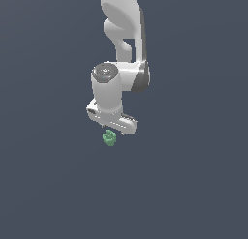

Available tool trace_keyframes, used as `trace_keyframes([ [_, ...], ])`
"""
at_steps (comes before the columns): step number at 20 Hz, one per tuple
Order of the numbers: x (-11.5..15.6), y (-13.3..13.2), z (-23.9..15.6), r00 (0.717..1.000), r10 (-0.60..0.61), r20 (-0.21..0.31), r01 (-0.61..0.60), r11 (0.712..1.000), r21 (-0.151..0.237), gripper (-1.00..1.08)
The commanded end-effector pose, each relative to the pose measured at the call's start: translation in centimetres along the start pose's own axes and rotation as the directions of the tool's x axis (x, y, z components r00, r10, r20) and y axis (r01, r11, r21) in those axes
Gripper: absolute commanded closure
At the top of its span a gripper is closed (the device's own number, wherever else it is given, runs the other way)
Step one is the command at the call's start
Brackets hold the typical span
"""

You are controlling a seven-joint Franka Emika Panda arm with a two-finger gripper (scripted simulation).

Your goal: Pick up the object and move it to a goal position.

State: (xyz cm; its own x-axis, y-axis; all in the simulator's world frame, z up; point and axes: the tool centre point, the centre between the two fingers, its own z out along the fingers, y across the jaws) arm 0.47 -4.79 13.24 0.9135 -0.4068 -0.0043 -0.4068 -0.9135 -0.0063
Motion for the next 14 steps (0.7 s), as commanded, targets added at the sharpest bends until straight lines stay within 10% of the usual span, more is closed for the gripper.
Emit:
trace_keyframes([
  [1,0.4,0.9,0.5,0.998,0.058,-0.002,-0.058,0.998,-0.002,-0.92],
  [14,0.8,2.1,1.7,0.991,0.136,-0.004,-0.136,0.991,-0.006,-0.92],
])
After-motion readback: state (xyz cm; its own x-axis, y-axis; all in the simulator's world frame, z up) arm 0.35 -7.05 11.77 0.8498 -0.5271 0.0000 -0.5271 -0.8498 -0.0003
